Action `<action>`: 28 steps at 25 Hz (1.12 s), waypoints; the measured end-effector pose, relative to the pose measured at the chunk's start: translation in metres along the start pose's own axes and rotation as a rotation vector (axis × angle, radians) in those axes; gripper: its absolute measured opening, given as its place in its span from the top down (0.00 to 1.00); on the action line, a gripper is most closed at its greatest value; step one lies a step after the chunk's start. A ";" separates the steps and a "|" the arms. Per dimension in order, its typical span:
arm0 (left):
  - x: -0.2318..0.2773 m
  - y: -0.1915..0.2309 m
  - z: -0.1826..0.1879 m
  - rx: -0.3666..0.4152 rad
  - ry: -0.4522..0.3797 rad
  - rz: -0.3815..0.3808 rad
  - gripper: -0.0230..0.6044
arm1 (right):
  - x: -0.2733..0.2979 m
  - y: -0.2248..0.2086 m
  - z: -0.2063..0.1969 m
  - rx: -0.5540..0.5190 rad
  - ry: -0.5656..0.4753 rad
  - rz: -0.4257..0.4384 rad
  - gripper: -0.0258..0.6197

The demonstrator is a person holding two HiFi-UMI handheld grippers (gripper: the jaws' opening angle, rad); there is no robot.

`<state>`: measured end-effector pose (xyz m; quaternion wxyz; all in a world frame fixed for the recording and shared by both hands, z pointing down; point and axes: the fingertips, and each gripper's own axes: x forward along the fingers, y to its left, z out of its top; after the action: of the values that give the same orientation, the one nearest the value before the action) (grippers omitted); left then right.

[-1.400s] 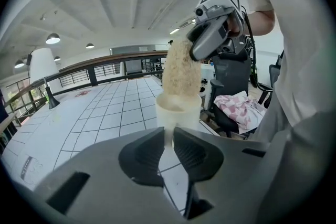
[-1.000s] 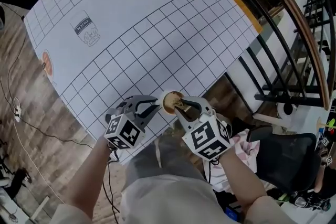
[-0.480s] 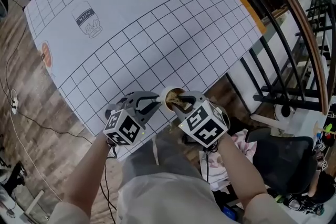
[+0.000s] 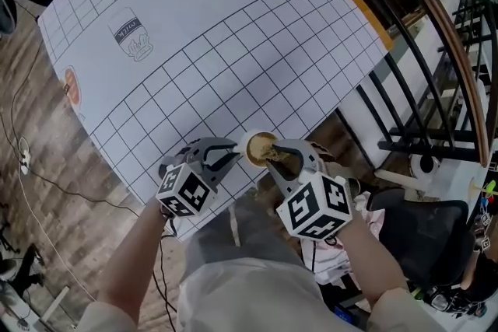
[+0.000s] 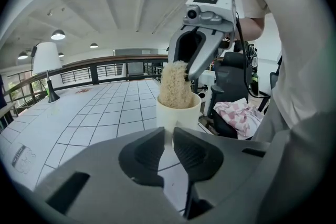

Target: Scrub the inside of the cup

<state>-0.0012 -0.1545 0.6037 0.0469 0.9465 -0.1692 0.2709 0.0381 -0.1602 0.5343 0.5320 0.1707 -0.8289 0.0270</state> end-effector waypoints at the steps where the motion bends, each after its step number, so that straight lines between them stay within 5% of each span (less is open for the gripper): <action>1: 0.000 0.000 0.000 -0.005 -0.004 -0.001 0.86 | 0.006 0.002 -0.001 -0.046 0.019 -0.019 0.81; 4: 0.000 0.002 0.000 -0.015 -0.015 0.000 0.86 | 0.028 0.006 -0.009 -0.069 0.061 -0.011 0.81; 7: 0.000 0.001 0.002 -0.013 -0.019 -0.003 0.86 | 0.044 0.010 -0.018 0.019 0.072 0.066 0.81; 12: 0.002 0.000 0.000 -0.026 -0.013 -0.003 0.86 | 0.043 0.009 -0.017 0.230 -0.003 0.230 0.82; 16: 0.001 -0.002 -0.002 -0.036 -0.010 -0.009 0.86 | 0.013 -0.001 -0.008 0.342 -0.115 0.266 0.82; 19: 0.000 -0.002 -0.002 -0.026 -0.006 -0.005 0.86 | -0.009 -0.010 0.002 0.248 -0.125 0.179 0.82; 24: 0.001 -0.004 -0.001 -0.025 -0.024 -0.009 0.86 | 0.005 -0.003 0.001 -0.045 0.015 0.031 0.81; 28: 0.003 -0.010 -0.001 -0.031 -0.035 -0.016 0.86 | 0.028 0.005 -0.011 -0.106 0.091 -0.004 0.81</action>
<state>0.0038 -0.1460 0.6065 0.0609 0.9516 -0.1666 0.2512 0.0355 -0.1602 0.5649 0.5777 0.1427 -0.8036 -0.0102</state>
